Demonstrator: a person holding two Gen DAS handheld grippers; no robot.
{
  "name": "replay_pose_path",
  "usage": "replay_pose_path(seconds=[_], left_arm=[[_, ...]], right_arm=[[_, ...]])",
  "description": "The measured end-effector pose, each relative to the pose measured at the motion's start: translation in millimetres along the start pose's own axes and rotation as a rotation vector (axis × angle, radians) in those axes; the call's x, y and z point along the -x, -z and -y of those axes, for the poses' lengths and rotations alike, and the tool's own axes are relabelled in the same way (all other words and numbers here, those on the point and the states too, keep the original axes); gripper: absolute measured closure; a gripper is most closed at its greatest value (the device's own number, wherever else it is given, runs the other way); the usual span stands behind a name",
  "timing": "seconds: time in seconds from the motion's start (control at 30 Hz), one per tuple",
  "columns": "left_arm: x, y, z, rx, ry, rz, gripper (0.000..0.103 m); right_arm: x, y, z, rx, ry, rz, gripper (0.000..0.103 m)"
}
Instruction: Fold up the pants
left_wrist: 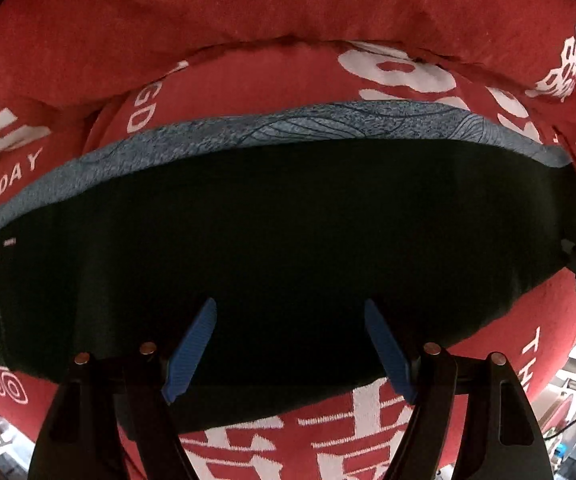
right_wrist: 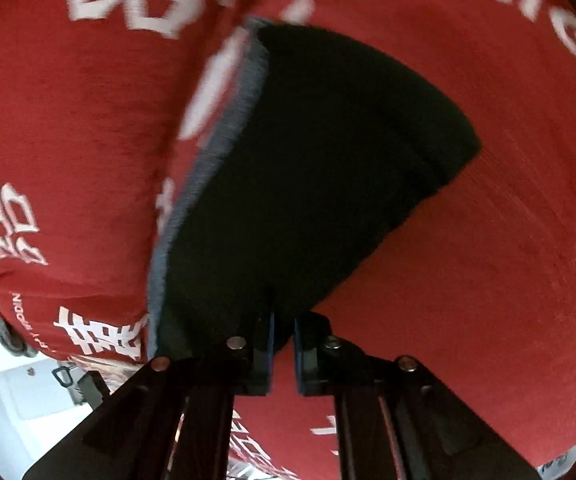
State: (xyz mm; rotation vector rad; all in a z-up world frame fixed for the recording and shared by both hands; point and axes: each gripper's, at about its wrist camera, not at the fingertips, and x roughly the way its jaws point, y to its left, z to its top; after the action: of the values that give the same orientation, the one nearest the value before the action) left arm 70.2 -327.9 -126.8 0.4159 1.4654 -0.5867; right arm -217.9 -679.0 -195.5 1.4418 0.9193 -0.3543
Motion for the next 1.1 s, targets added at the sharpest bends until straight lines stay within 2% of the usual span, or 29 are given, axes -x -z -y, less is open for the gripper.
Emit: replay_pose_path(seconds=[0.07, 0.17, 0.23, 0.3, 0.37, 0.4, 0.43, 0.47, 0.53, 0.63, 0.73, 0.83, 0.9, 1.0, 1.1], left_arm=[[8.5, -3.1, 0.2, 0.001, 0.004, 0.032, 0.025], [11.1, -11.9, 2.3, -0.009, -0.001, 0.059, 0.025], [5.6, -17.2, 4.7, -0.017, -0.009, 0.062, 0.025], [-2.6, -21.3, 6.6, -0.027, -0.028, 0.062, 0.025], [-16.0, -14.6, 0.6, -0.046, -0.07, 0.034, 0.025], [-24.6, -7.9, -9.3, -0.04, -0.094, 0.001, 0.023], [-23.6, -2.5, -18.7, -0.02, -0.071, 0.005, 0.022], [-17.9, 3.7, -33.5, 0.007, -0.072, 0.007, 0.022], [-5.3, 12.0, -56.8, 0.019, -0.09, 0.015, 0.022], [18.5, 23.3, -107.5, 0.071, -0.127, 0.06, 0.022], [33.2, 29.4, -164.8, 0.148, -0.178, 0.098, 0.022], [38.0, 37.5, -222.4, 0.209, -0.209, 0.124, 0.022], [31.8, 41.4, -252.7, 0.218, -0.225, 0.129, 0.022], [17.0, 55.3, -284.3, 0.23, -0.239, 0.102, 0.022], [7.9, 69.7, -307.0, 0.208, -0.22, 0.098, 0.022]], right_arm=[[14.5, 6.6, -10.2, 0.048, 0.078, 0.029, 0.081], [37.0, 23.5, -42.5, 0.199, 0.146, 0.097, 0.081], [37.7, 31.3, -69.5, 0.313, 0.177, 0.122, 0.081], [17.5, 28.8, -98.1, 0.419, 0.194, 0.095, 0.081], [-16.5, 26.6, -115.8, 0.48, 0.243, 0.027, 0.081], [-35.3, 27.5, -117.5, 0.498, 0.282, -0.017, 0.076], [-57.1, 28.5, -114.7, 0.513, 0.359, -0.059, 0.075], [-65.1, 31.6, -112.0, 0.513, 0.398, -0.061, 0.075], [-58.2, 41.0, -118.1, 0.498, 0.377, 0.001, 0.072], [-56.8, 63.7, -127.8, 0.478, 0.27, -0.017, 0.071], [-82.6, 95.8, -158.5, 0.546, 0.207, -0.106, 0.071], [-118.0, 133.7, -191.7, 0.589, 0.126, -0.232, 0.07], [-138.9, 158.3, -203.1, 0.589, 0.103, -0.287, 0.06], [-154.4, 204.0, -212.6, 0.618, 0.106, -0.305, 0.06], [-187.5, 231.0, -260.2, 0.721, 0.116, -0.318, 0.06]])
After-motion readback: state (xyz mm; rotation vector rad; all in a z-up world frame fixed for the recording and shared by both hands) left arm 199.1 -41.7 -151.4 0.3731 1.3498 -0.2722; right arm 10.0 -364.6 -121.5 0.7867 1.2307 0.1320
